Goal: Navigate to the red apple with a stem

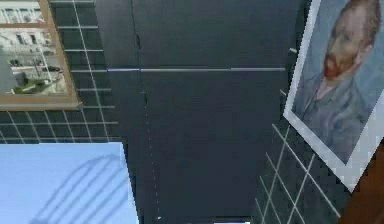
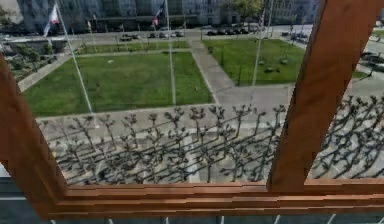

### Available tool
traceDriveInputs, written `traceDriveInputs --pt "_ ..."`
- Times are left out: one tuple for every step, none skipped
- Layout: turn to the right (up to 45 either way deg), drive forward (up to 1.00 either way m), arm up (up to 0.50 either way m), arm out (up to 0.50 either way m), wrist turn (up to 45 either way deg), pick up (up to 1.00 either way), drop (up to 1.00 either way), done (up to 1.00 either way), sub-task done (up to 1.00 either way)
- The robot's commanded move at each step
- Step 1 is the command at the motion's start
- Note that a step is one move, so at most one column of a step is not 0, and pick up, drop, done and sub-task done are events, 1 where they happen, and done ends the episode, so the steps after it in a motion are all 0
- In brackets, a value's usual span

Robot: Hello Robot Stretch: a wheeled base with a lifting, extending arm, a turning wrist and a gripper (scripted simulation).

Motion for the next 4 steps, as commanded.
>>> traceDriveInputs --pt "-36.0 0.0 0.0 0.0 0.0 0.0 0.0 0.0 0.0" --pt "0.0 0.2 0.0 0.0 0.0 0.0 0.0 0.0 0.0" --pt "-12.0 0.0 0.0 0.0 0.0 0.0 0.0 0.0 0.0" --pt "0.0 0.7 0.0 0.0 0.0 0.0 0.0 0.0 0.0"
